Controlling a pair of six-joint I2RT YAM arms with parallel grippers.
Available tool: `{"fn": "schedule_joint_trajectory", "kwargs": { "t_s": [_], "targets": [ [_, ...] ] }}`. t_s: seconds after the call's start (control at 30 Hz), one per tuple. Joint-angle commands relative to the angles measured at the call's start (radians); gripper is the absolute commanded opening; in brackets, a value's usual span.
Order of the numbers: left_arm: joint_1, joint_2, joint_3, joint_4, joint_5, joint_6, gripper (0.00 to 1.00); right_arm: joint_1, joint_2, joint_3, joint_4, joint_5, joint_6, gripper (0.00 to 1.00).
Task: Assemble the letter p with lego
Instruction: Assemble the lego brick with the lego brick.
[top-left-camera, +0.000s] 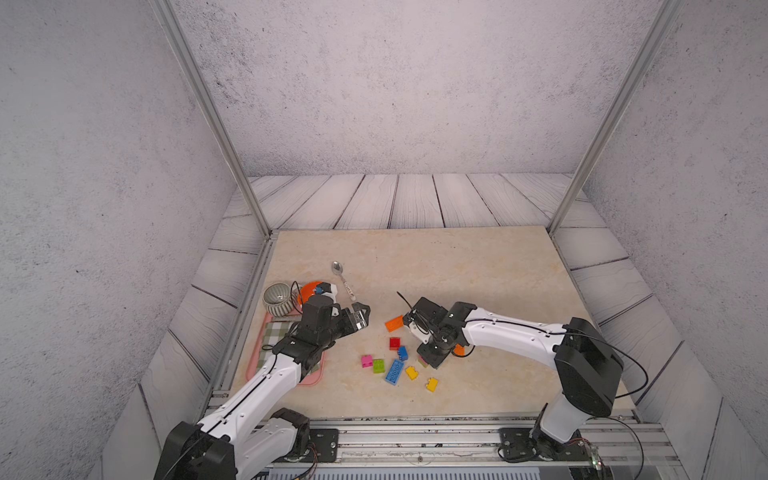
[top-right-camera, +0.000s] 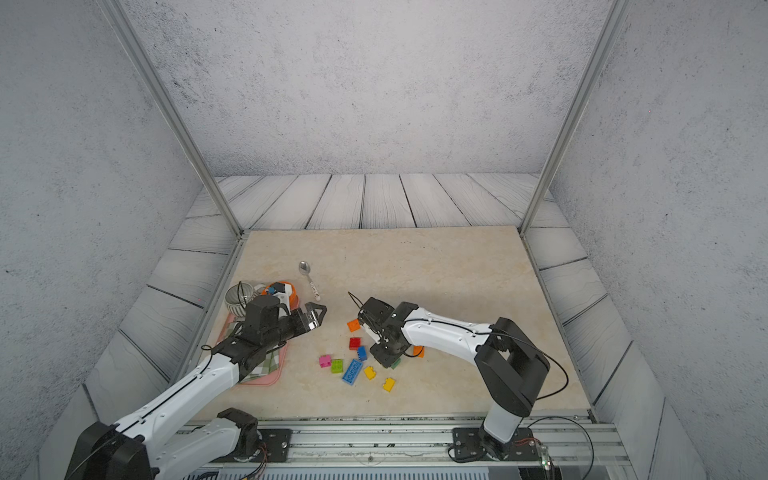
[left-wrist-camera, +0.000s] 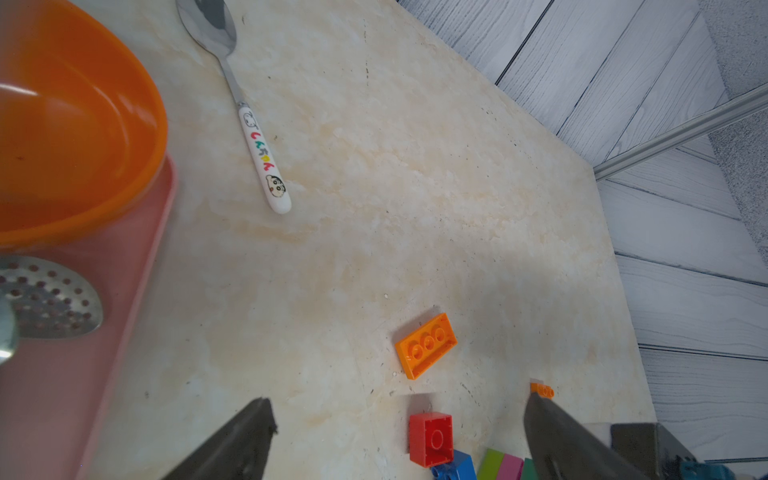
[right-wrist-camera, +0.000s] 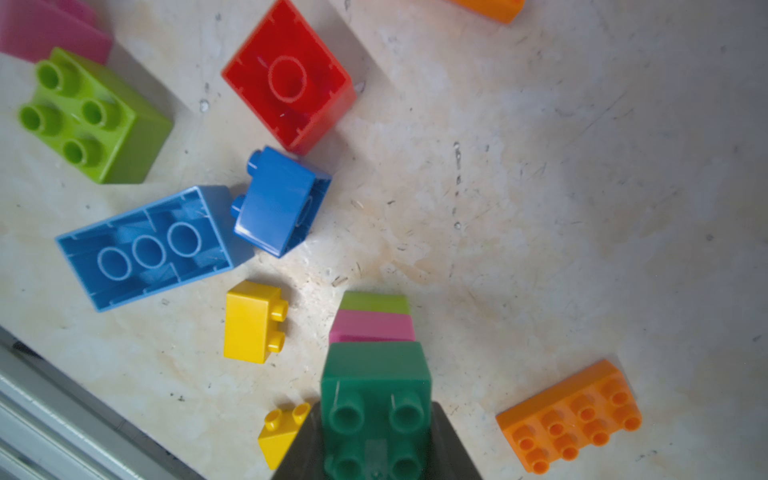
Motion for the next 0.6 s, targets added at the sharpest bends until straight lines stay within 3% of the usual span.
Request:
{"fn": "schedule_joint_trajectory", "kwargs": {
  "t_s": [0.0, 0.57],
  "targets": [
    [0.006, 0.003, -0.007, 0.006, 0.001, 0.019, 0.98, 0.006, -0.028, -0.023, -0.015, -0.021, -0.017, 0.00],
    [0.006, 0.002, -0.009, 0.009, -0.001, 0.018, 0.98, 0.013, 0.025, -0.030, -0.071, -0.011, -0.012, 0.00]
  ]
}}
